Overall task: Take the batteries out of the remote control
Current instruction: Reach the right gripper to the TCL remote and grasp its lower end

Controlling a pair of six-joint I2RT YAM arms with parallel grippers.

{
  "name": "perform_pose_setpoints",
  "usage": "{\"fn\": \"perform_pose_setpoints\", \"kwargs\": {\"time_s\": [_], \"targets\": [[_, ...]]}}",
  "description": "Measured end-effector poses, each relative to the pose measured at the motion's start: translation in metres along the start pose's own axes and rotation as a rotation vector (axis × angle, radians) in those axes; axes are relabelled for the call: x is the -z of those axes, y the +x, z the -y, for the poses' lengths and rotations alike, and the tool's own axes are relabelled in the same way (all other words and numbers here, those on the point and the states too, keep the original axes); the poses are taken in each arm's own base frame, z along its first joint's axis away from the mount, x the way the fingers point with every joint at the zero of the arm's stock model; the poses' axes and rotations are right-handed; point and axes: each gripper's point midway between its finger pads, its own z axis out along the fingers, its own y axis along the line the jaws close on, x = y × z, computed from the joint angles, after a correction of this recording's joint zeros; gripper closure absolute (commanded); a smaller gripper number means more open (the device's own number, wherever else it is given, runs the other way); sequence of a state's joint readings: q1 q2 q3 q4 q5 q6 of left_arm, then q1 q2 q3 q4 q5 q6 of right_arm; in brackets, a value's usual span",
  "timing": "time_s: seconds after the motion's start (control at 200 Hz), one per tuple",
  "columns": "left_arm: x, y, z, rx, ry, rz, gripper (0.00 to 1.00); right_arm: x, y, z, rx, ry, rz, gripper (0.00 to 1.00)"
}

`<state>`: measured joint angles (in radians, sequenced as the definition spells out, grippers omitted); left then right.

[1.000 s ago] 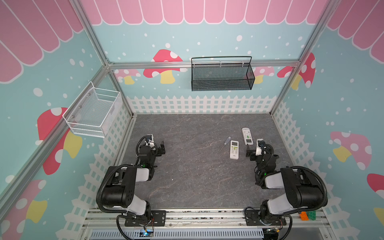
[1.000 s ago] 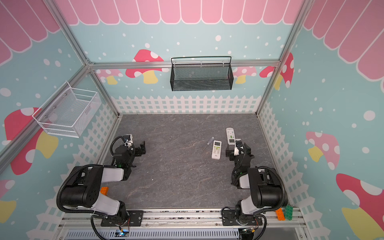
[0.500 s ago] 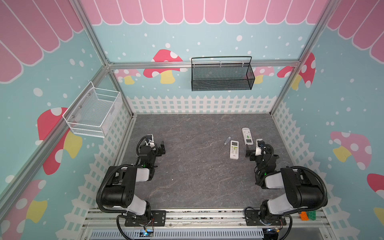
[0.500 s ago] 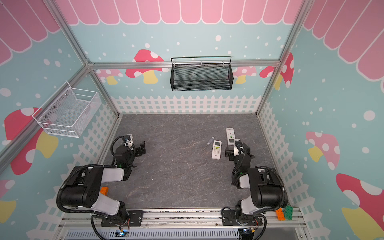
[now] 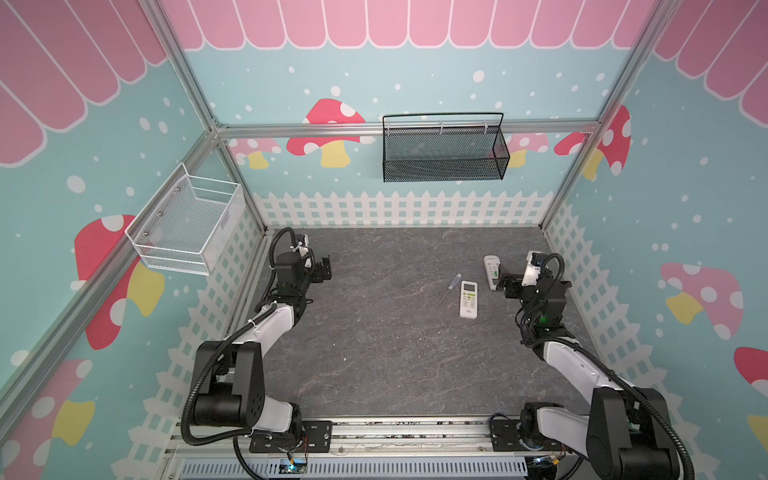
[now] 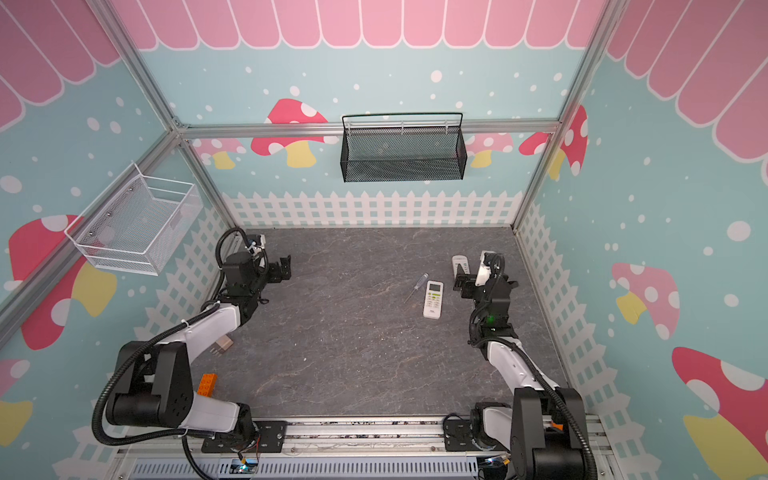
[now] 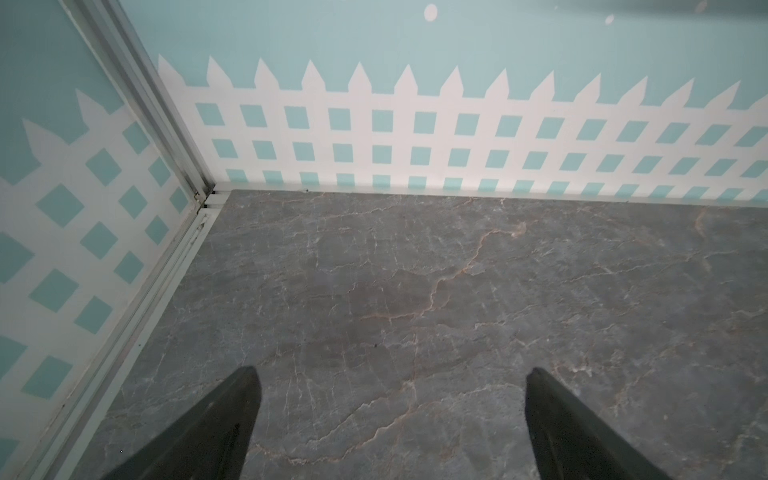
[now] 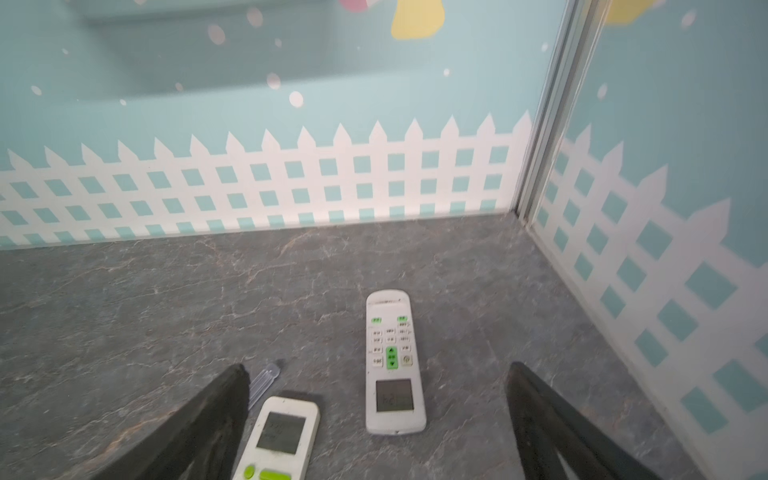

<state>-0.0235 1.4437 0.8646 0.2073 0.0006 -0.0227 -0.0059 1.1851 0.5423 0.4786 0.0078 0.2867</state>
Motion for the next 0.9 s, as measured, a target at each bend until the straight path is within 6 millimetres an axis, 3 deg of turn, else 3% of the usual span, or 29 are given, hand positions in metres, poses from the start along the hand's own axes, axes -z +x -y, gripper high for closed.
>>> {"fn": "perform_pose_setpoints", "kwargs": {"time_s": [0.07, 0.165, 0.35, 0.455, 0.67, 0.901], "targets": [[0.009, -0.014, 0.009, 0.005, 0.034, -0.030, 0.00, -0.002, 0.019, -0.007, -0.066, -0.007, -0.106, 0.04], [0.016, -0.013, 0.019, 0.018, 0.078, -0.093, 0.00, 0.002, 0.055, -0.019, -0.137, -0.012, -0.265, 0.04], [0.014, 0.039, 0.033, 0.074, 0.151, -0.296, 0.00, 0.011, 0.108, -0.057, -0.157, -0.038, -0.496, 0.04], [0.015, 0.058, 0.044, 0.082, 0.184, -0.380, 0.00, 0.007, 0.121, -0.070, -0.142, -0.033, -0.571, 0.04], [0.017, 0.055, 0.070, 0.059, 0.248, -0.406, 0.00, -0.004, 0.145, -0.077, -0.110, 0.014, -0.665, 0.05], [0.018, 0.060, 0.071, 0.058, 0.249, -0.425, 0.00, -0.015, 0.168, -0.092, -0.043, 0.035, -0.743, 0.06]]}}
